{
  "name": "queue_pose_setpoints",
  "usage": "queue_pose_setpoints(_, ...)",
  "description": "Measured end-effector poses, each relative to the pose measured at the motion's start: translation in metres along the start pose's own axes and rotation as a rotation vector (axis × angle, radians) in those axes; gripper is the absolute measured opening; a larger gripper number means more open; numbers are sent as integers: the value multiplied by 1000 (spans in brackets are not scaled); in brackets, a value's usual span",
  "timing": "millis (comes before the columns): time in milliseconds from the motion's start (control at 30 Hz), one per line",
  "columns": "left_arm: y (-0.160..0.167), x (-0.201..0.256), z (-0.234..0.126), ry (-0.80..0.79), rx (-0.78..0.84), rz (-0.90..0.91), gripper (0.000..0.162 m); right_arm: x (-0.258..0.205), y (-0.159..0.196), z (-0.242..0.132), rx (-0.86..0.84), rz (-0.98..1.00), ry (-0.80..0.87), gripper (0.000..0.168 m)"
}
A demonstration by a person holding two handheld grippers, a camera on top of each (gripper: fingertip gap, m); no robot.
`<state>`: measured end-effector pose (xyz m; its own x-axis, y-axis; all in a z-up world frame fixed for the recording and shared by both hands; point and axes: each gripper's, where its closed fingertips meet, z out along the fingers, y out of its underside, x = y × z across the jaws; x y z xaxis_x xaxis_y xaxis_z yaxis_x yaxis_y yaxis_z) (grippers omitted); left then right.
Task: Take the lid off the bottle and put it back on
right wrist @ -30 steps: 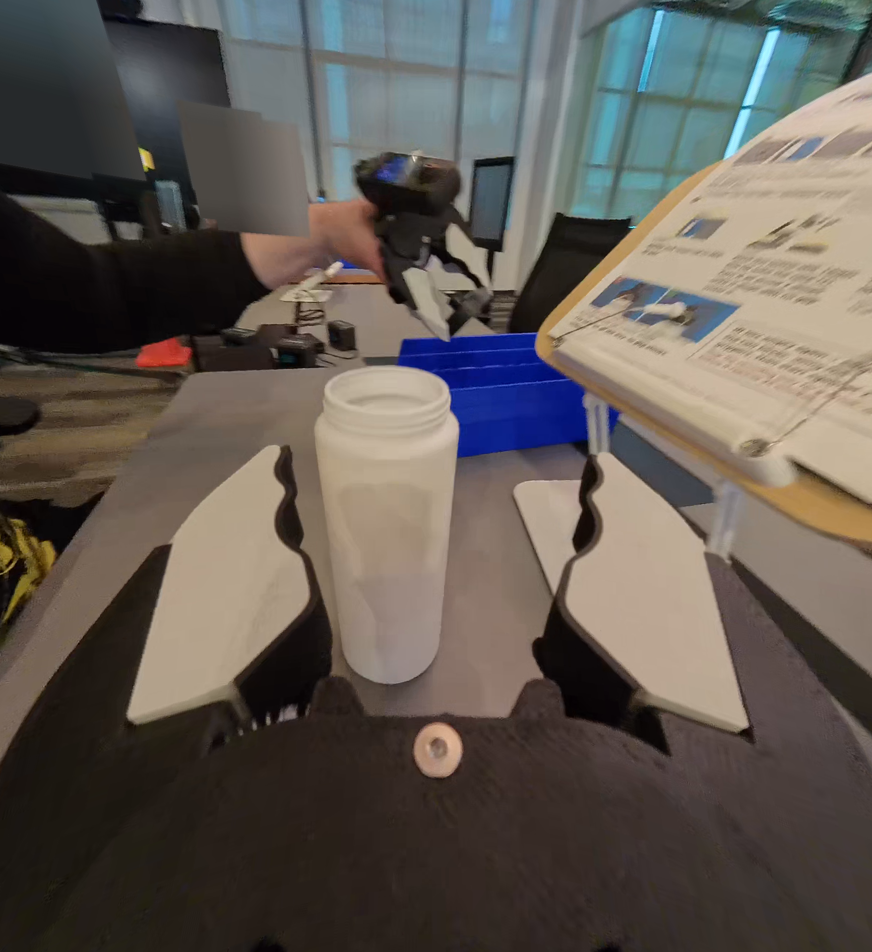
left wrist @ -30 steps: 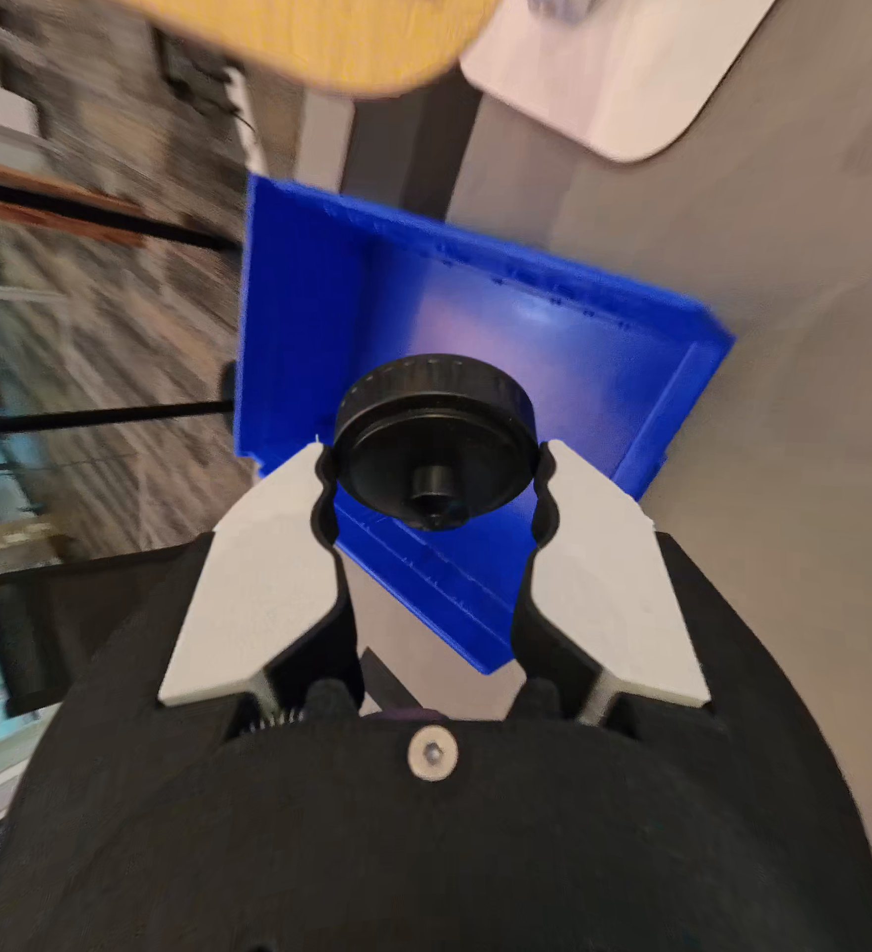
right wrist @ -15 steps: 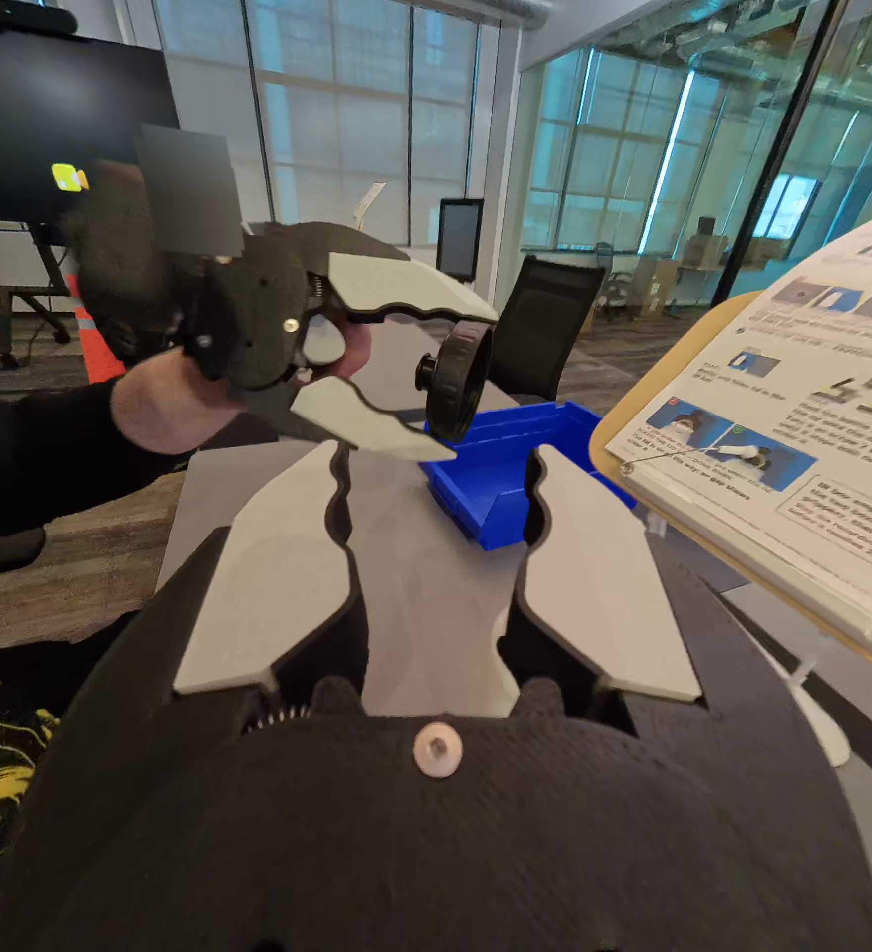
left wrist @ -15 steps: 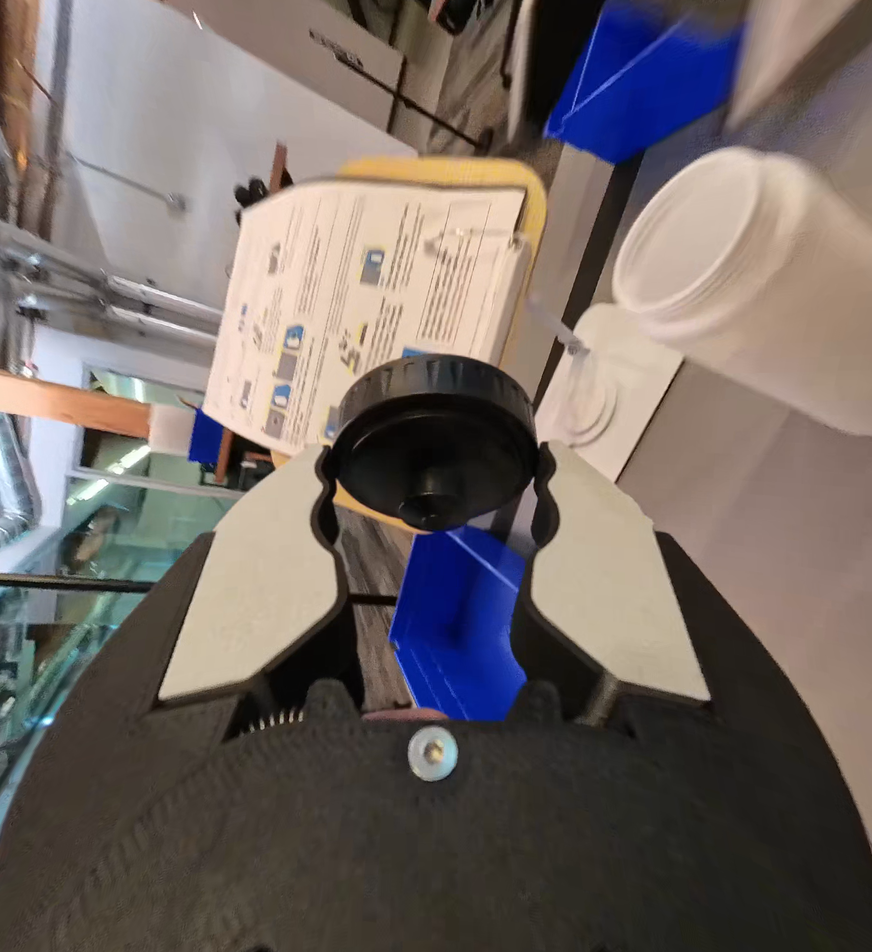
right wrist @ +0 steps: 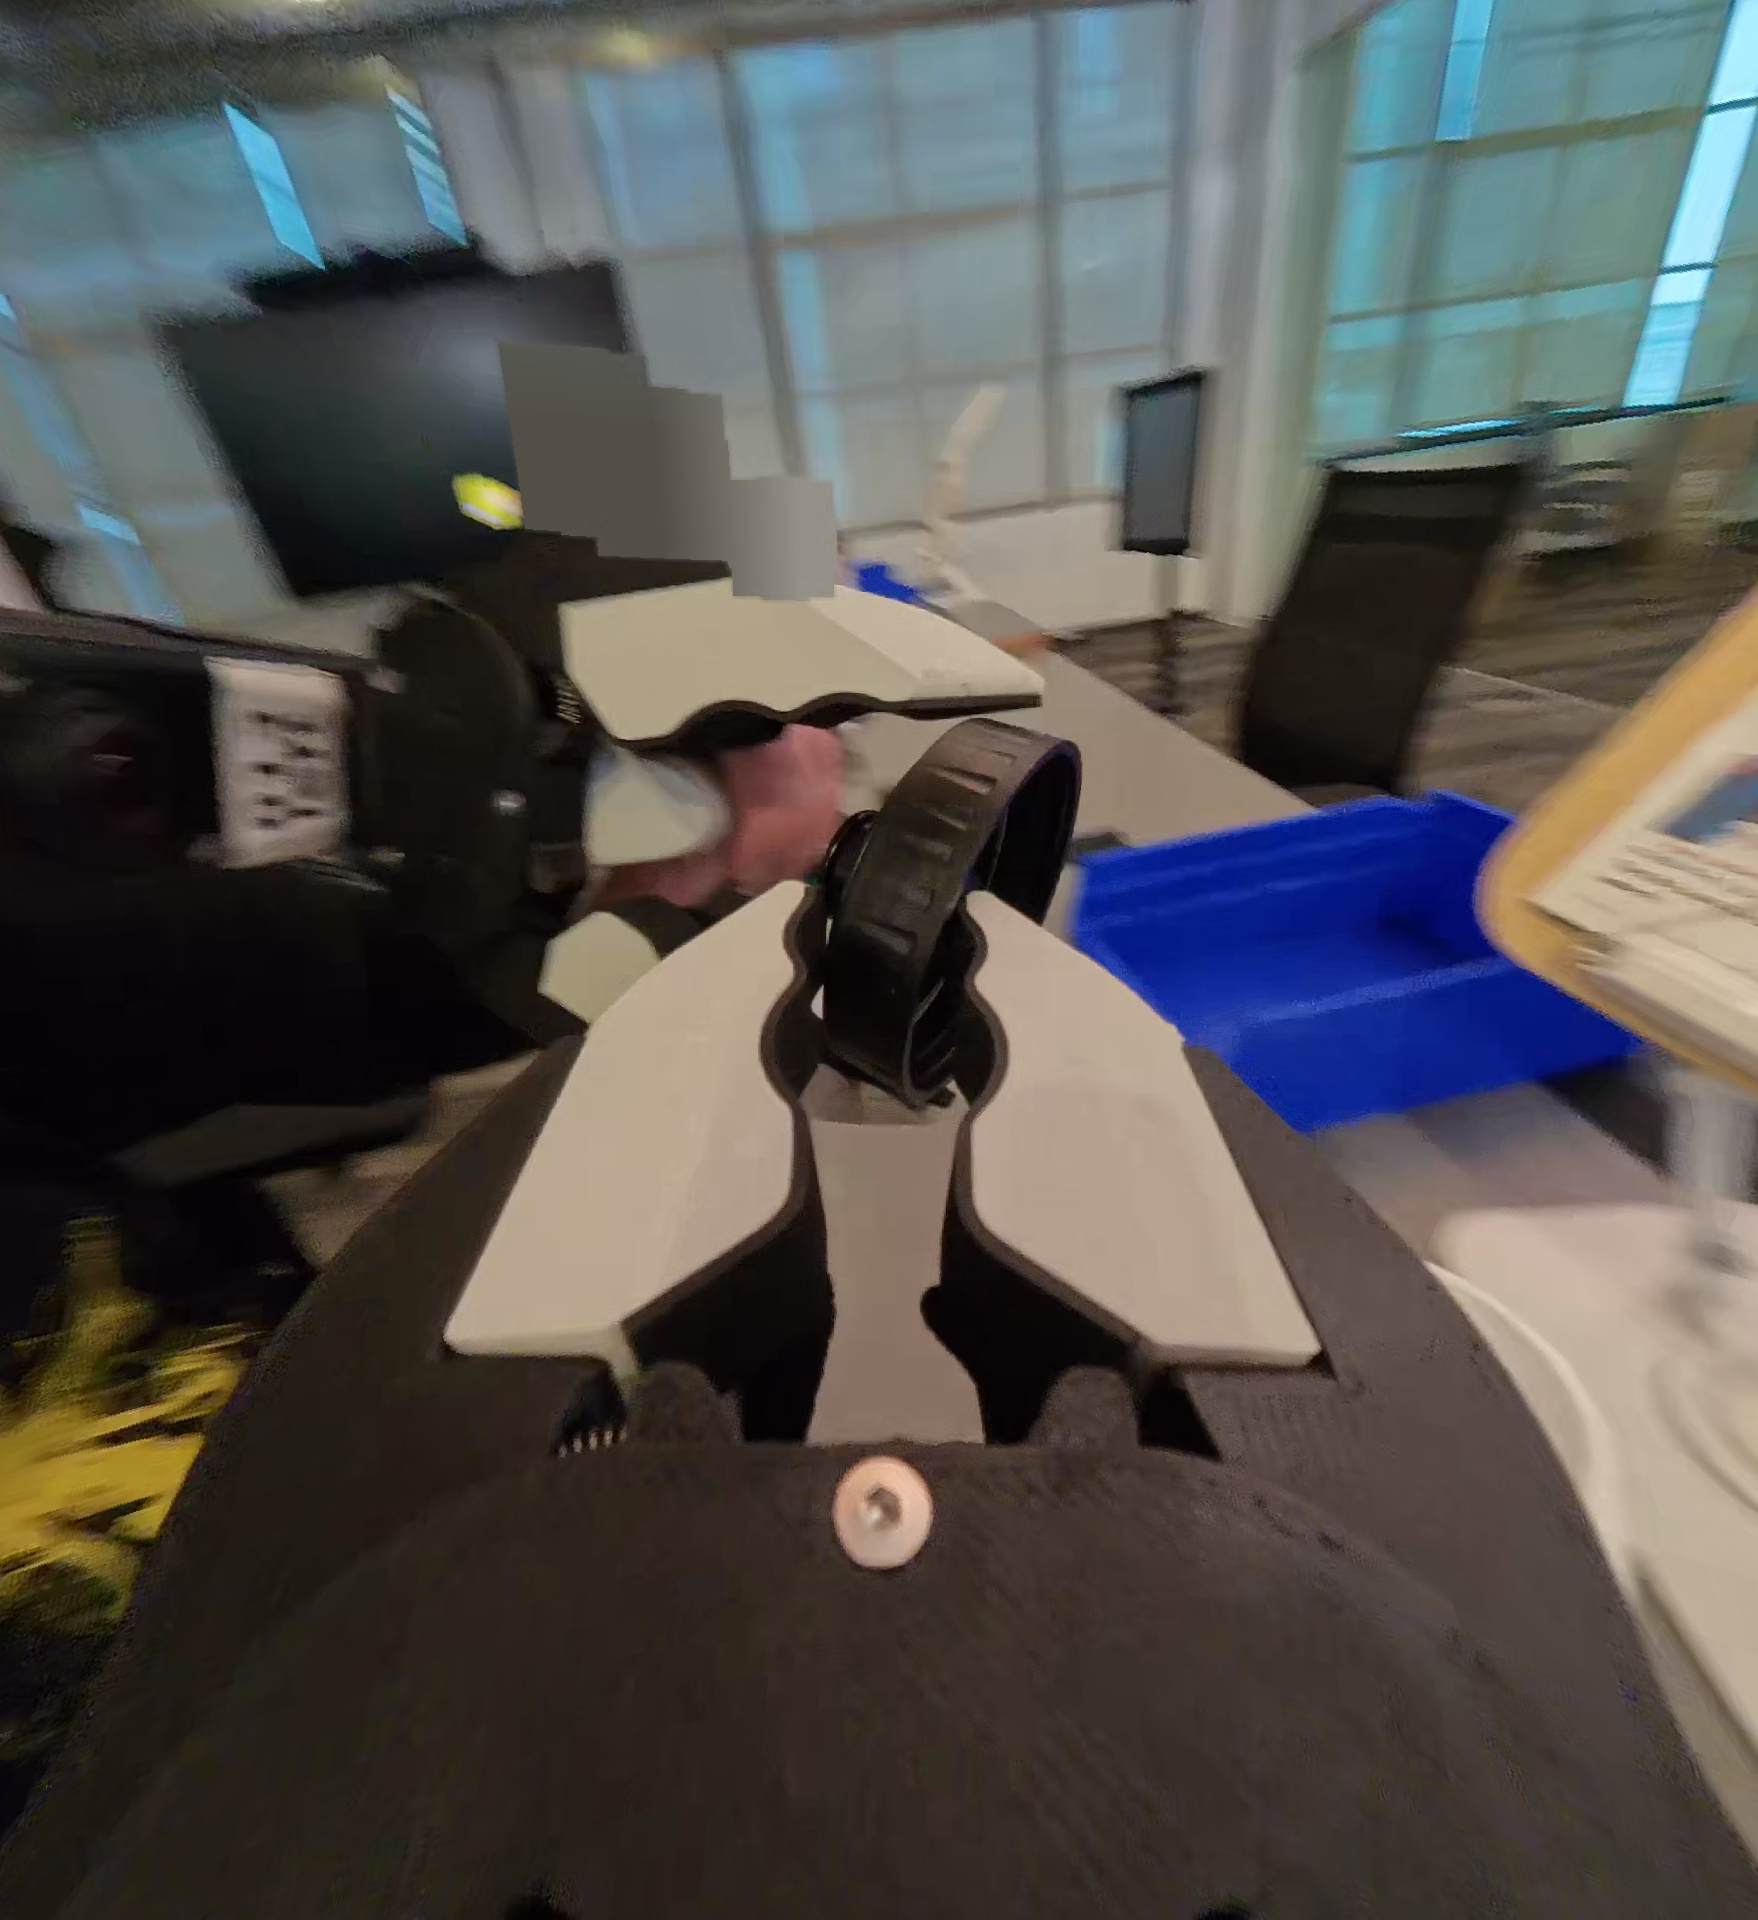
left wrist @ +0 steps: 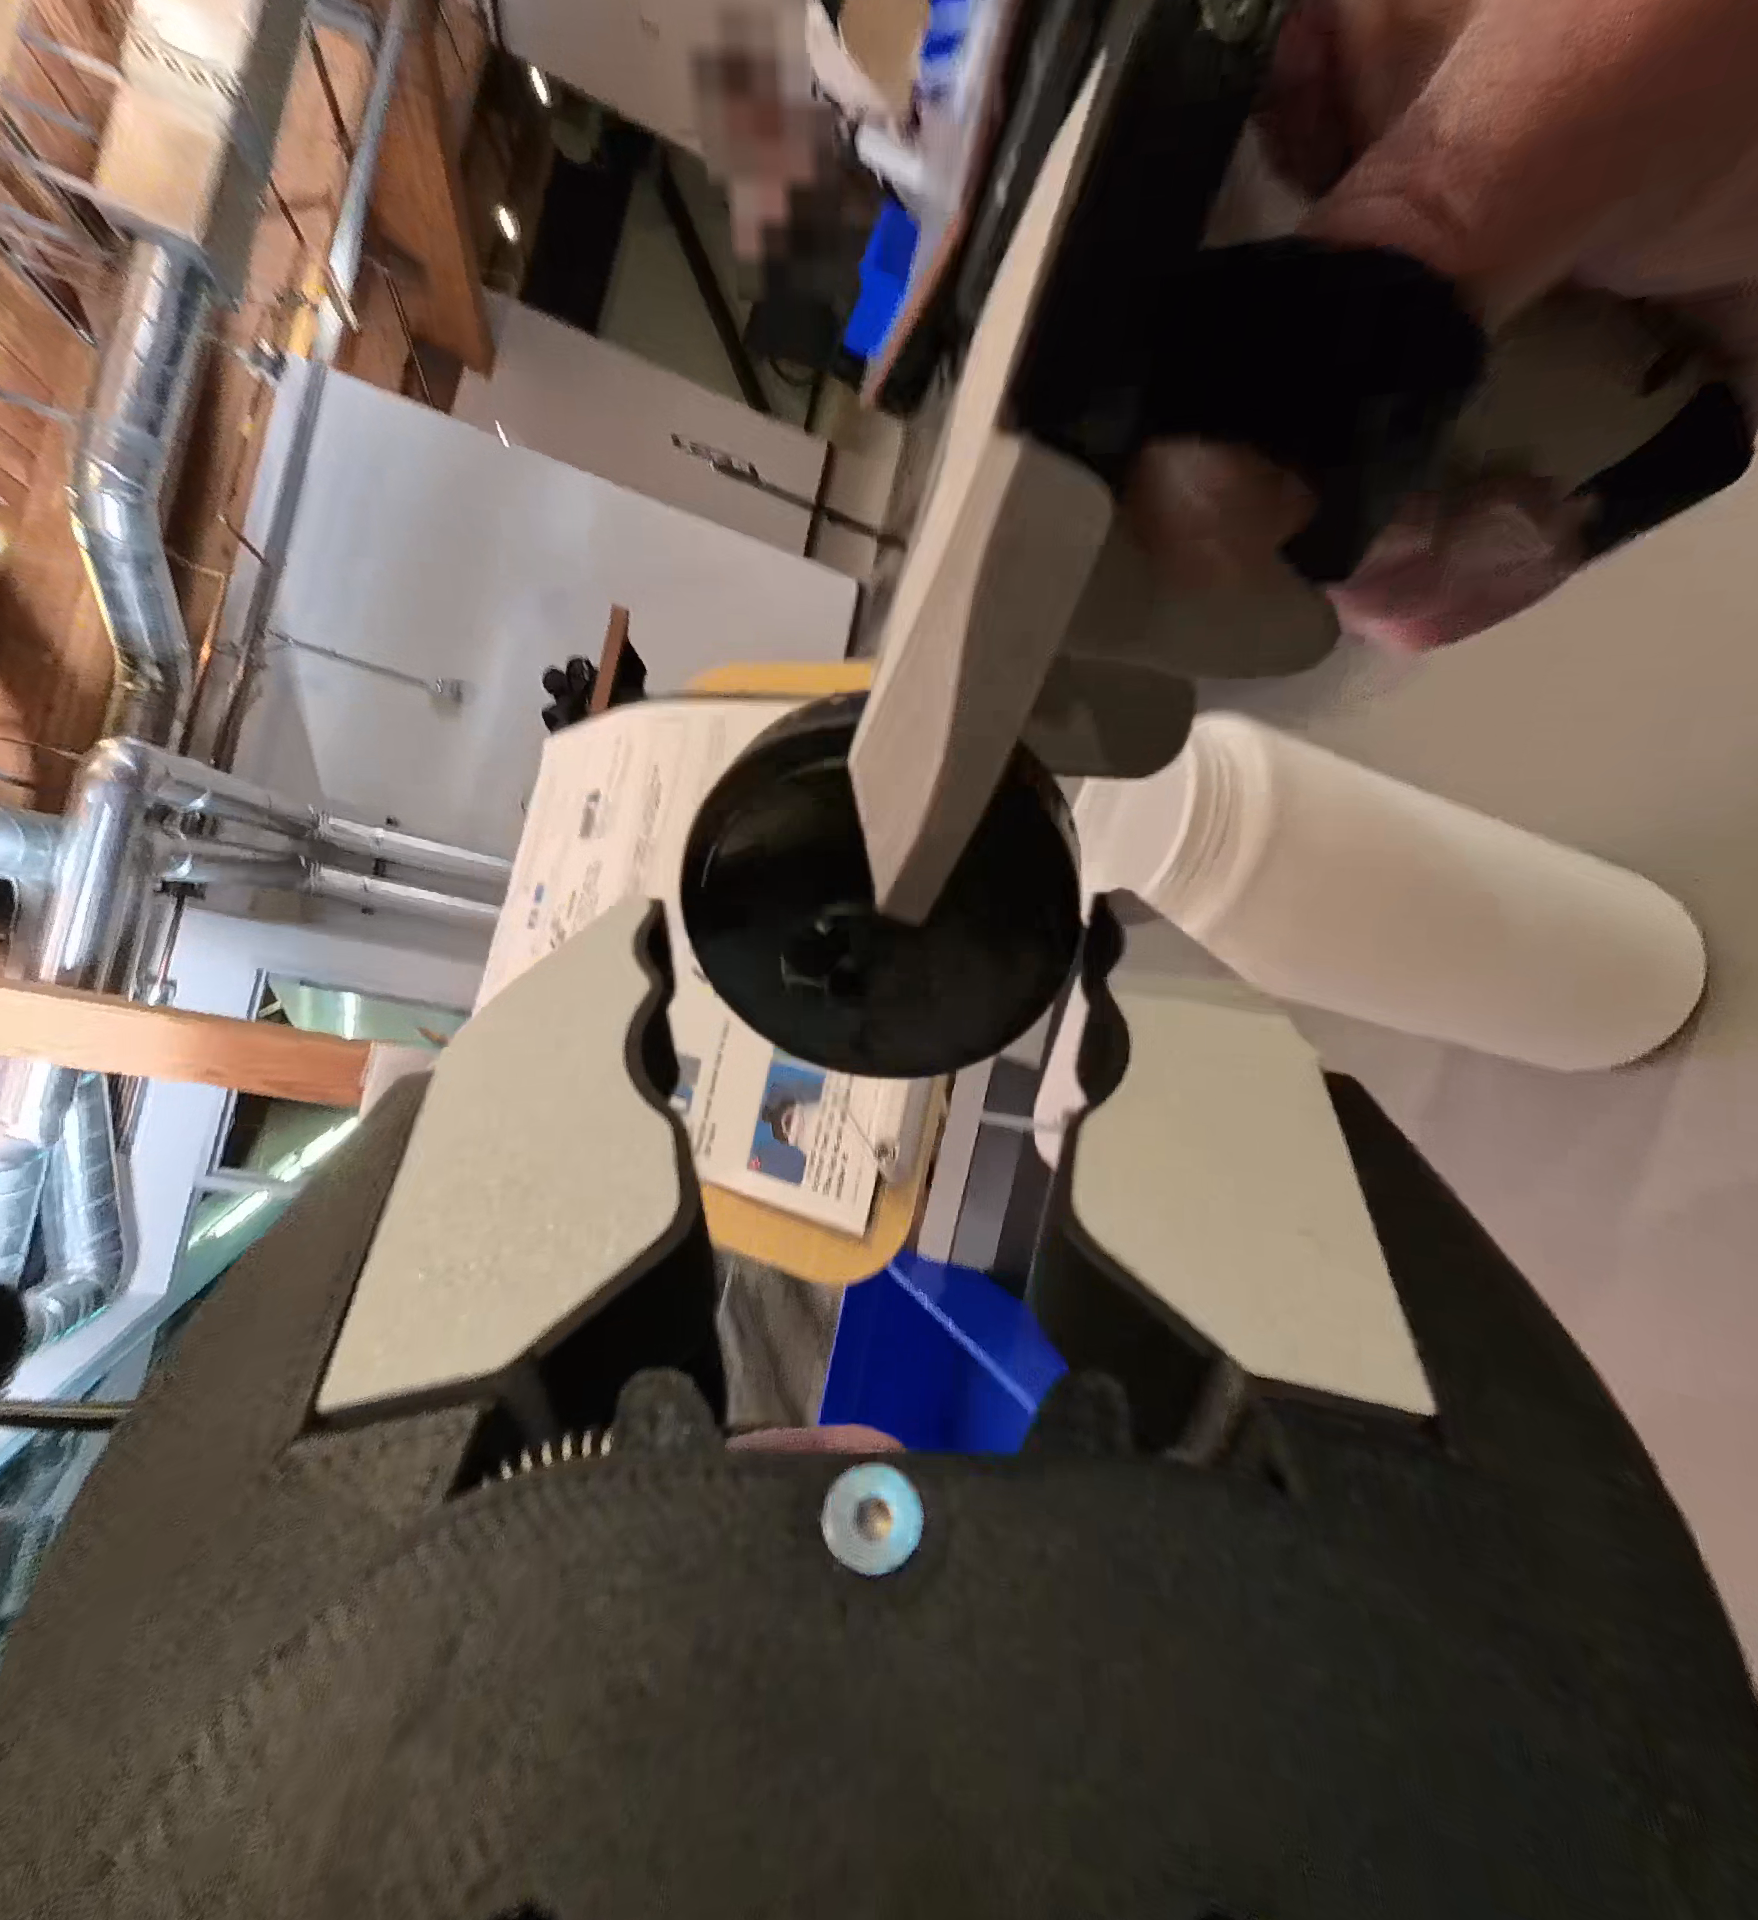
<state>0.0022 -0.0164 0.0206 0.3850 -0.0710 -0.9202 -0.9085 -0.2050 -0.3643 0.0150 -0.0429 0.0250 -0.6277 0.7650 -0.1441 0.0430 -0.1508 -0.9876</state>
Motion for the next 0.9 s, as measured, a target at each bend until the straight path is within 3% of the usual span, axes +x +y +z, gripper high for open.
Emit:
queue_pose_setpoints(33,-7,-5,-5,-14,54,-26,81,-8,-7,-5,45,62,-99,22)
queue_pose_setpoints(233,-31,-6,-18,52,265,-149,96,-45,-23,-32,191,303,-573,22)
queue_pose_setpoints(300,-42,-1,-21,83,341,-159,93,-55,-25,-39,249,321,-675,22)
queue_pose_setpoints(400,-59,5,-28,142,455,-203,85,-56,-22,-42,283,368,-728,22)
queue_pose_setpoints(567,-67,14,-27,211,509,-236,75,-52,-17,-44,288,468,-783,22)
queue_pose_setpoints(833,-66,20,-23,238,509,-259,75,-50,-14,-48,320,527,-824,23)
queue_pose_setpoints(900,-64,19,-22,233,499,-261,75,-48,-13,-45,311,512,-785,43)
